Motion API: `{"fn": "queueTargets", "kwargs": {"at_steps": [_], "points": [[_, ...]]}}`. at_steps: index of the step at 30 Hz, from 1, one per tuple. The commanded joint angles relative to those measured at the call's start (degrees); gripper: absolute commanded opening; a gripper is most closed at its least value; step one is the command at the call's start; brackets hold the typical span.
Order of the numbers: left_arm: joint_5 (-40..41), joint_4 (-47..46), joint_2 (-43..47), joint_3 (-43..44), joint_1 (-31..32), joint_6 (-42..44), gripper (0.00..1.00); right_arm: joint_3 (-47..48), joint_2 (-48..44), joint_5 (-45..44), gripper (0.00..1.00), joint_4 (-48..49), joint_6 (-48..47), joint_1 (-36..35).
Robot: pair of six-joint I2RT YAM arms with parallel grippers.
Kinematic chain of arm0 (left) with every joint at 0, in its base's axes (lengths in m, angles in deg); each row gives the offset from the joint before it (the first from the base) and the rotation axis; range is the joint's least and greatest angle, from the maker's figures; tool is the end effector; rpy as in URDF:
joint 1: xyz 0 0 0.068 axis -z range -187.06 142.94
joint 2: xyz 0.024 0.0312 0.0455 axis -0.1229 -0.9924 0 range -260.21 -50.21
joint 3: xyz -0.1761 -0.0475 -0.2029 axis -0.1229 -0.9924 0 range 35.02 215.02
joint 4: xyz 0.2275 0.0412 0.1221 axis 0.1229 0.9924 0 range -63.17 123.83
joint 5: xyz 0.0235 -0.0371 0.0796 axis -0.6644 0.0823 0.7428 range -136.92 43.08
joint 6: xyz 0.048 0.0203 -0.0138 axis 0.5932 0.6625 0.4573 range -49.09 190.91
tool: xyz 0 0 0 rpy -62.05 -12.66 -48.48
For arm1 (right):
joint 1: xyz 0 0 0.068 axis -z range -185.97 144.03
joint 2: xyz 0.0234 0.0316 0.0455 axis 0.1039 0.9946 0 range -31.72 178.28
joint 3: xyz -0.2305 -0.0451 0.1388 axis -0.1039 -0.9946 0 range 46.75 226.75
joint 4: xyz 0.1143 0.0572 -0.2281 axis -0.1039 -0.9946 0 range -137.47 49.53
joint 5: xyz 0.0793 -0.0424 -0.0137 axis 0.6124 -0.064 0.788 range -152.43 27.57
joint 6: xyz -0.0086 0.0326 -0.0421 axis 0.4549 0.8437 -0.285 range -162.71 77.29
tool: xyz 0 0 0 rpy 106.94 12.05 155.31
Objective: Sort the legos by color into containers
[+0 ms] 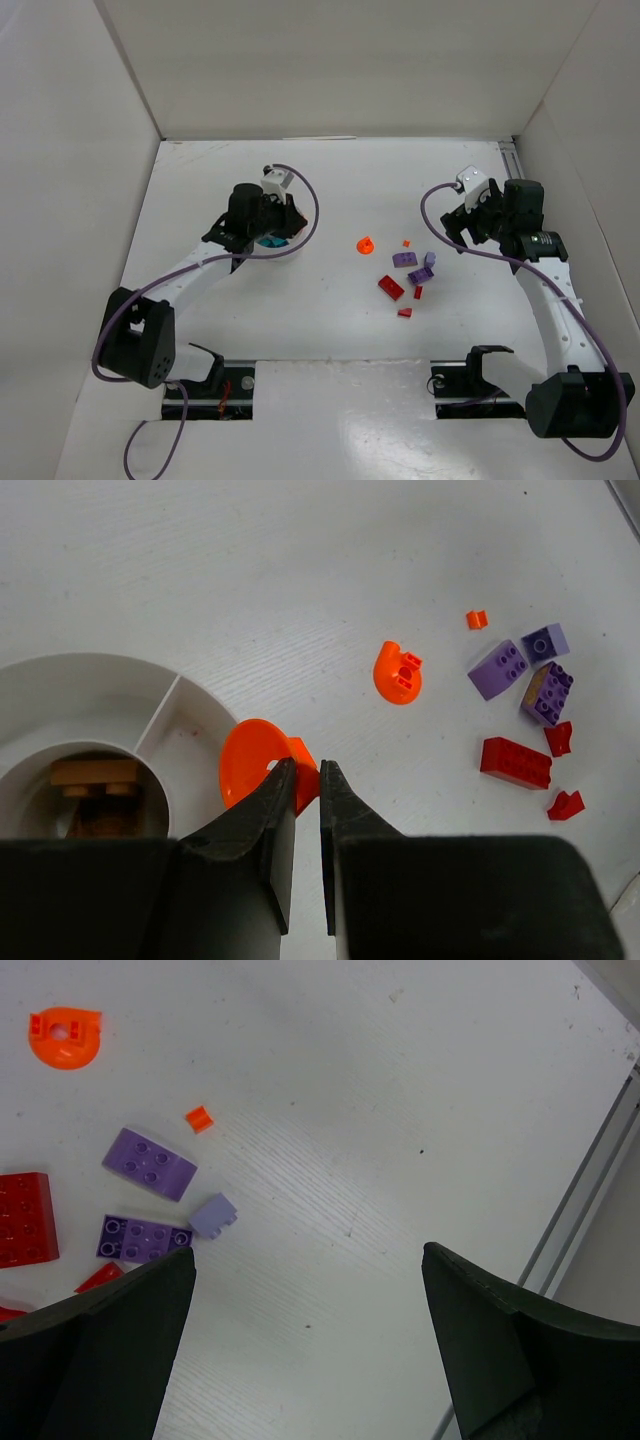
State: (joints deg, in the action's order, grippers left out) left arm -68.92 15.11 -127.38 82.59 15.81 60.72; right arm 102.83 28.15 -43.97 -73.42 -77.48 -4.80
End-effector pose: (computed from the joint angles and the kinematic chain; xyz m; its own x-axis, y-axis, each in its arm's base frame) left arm 0.2767 -0.1311 0.2692 -0.4002 -0.0093 -0.9164 0.6279 0.7256 -0.2815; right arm 0.2225 0.0066 0.3209 -0.3577 -0.5338 -0.7662 -0.5336 0.7902 -0.3013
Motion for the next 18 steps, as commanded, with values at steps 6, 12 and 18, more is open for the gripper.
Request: {"fn": "queueTargets", "kwargs": {"at_steps": [6, 12, 18], "points": [[4.15, -1.63, 0.00, -1.25, -0.02, -1.41, 0.00, 0.44, 0.42, 1.67, 0.99, 2.01, -0.57, 0.50], [5.83, -1.81, -0.53, -1.78, -0.02, -2.02, 0.00, 0.44, 0.42, 1.67, 0.99, 2.01, -1.09, 0.50], [5.21, -1.81, 0.00, -1.78, 0.51, -2.02, 0.25, 0.44, 0.42, 2.81, 0.99, 2.53, -1.71, 0.50]]}}
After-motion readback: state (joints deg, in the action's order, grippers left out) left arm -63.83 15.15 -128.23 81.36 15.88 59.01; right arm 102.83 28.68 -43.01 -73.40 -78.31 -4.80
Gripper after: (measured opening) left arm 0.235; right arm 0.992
